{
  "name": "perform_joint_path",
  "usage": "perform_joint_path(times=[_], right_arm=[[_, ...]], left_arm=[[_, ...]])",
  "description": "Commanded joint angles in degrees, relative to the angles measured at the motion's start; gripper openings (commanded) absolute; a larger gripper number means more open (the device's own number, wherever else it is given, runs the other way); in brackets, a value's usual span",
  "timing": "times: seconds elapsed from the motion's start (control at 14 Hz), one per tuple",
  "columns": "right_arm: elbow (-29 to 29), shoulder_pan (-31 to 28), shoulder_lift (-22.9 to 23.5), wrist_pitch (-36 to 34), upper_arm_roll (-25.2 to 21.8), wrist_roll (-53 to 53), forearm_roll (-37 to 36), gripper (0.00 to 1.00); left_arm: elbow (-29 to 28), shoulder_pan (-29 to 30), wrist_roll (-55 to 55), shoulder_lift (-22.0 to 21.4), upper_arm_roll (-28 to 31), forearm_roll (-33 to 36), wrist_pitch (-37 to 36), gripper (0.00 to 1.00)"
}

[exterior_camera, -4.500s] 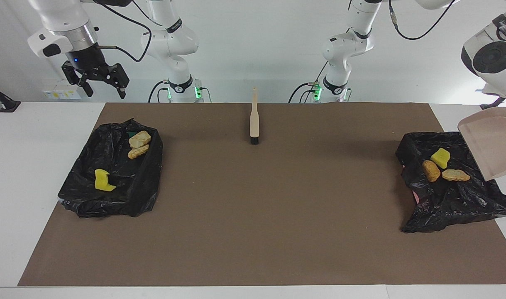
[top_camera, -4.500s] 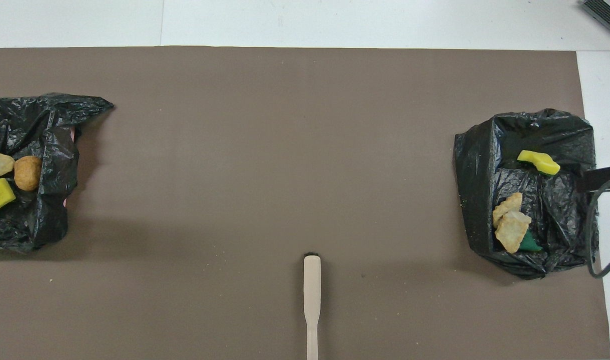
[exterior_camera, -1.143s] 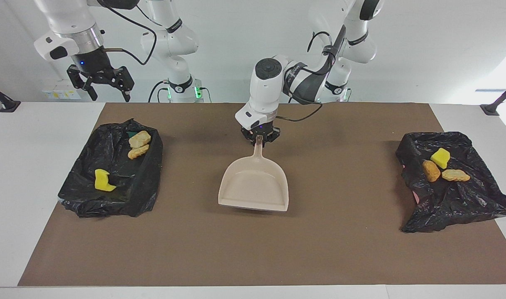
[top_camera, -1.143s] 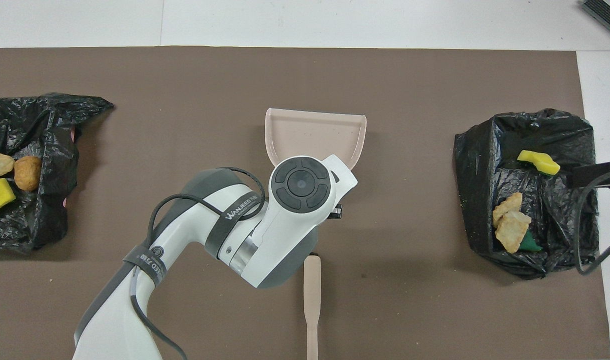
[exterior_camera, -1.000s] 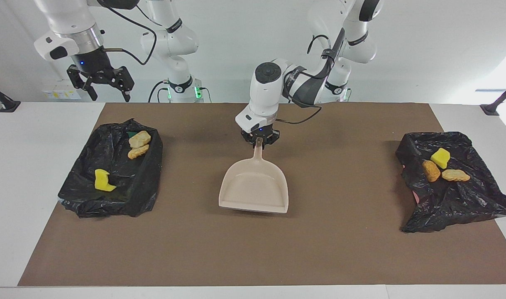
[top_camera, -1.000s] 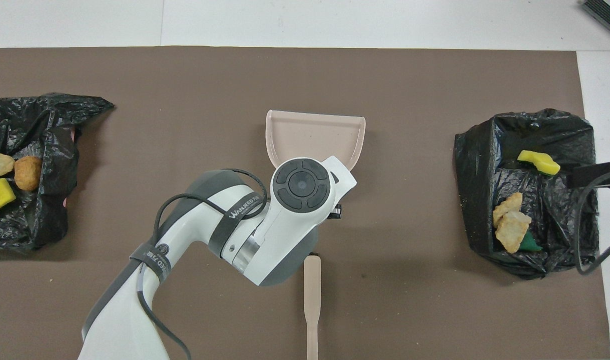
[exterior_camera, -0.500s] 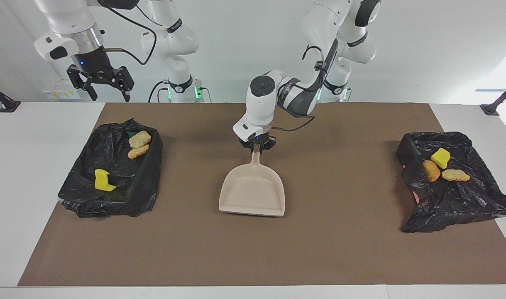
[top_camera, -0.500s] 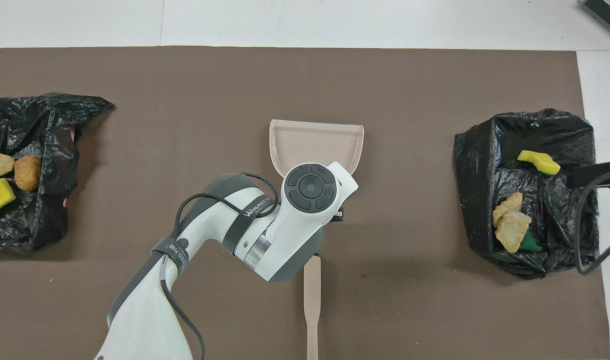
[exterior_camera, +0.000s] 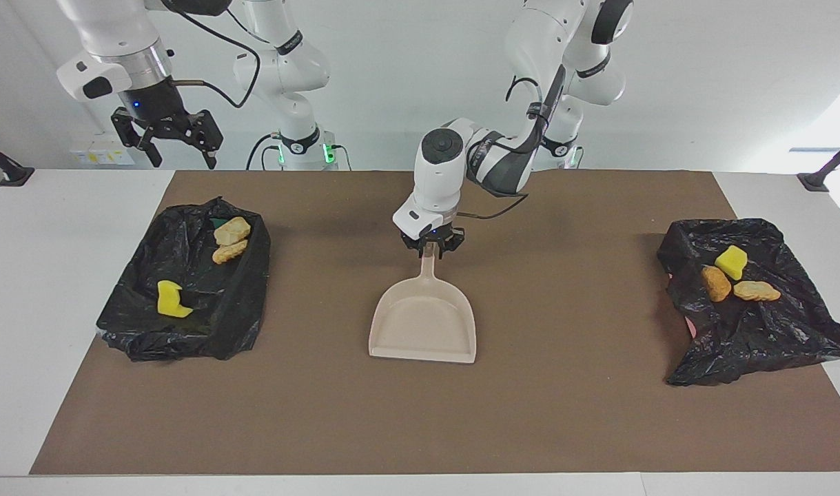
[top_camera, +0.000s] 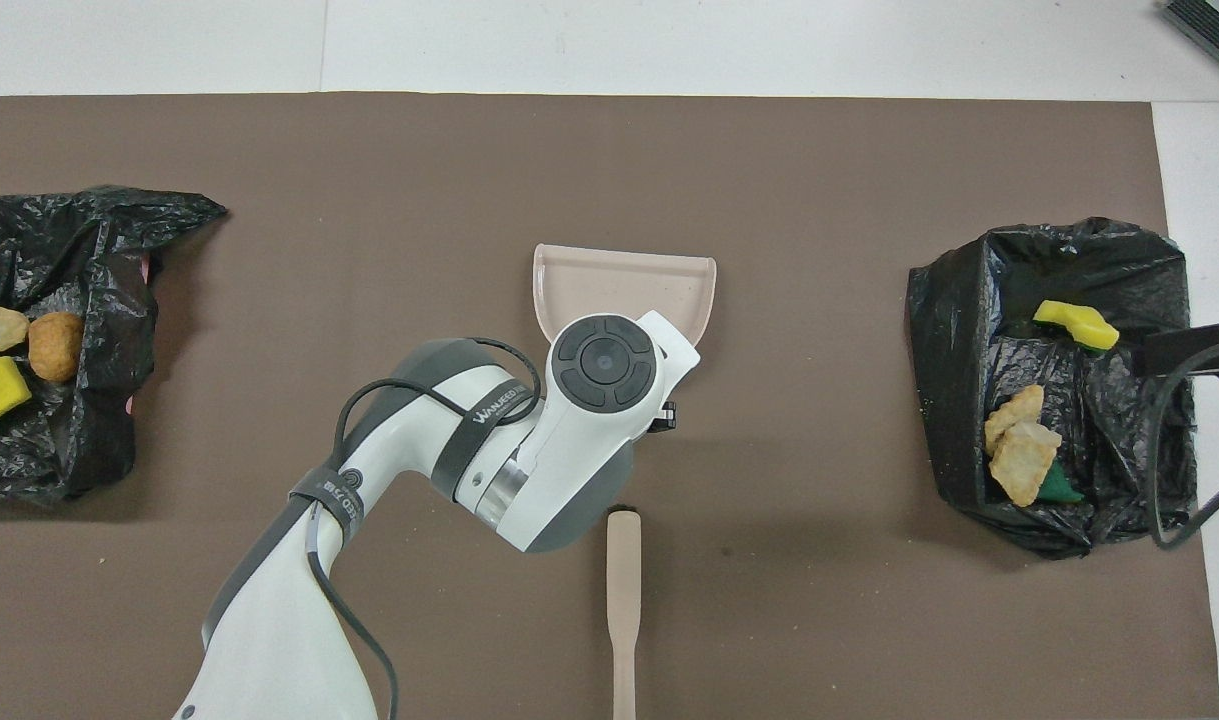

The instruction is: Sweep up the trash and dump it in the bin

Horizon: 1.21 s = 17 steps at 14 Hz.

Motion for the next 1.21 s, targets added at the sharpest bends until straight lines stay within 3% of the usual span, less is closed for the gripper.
perform_joint_path(times=[0.0, 0.57, 1.14], right_arm=[[-0.86, -0.37, -0.63, 0.95, 0.04, -0.98, 1.16, 1.0], [-0.86, -0.37, -0.63, 1.03, 0.04, -0.98, 1.16, 1.0], [-0.77, -0.37, -0.63, 0.95, 0.04, -0.98, 1.16, 1.0]], left_arm=[[-0.85, 1.46, 0.59, -1.12, 0.58, -0.56, -0.19, 1.0], [0.73, 8.58, 7.0, -6.66, 0.67, 1.37, -4.58, 1.0], [4.42, 25.1, 26.5, -9.82, 0.67, 1.99, -9.42, 1.0]])
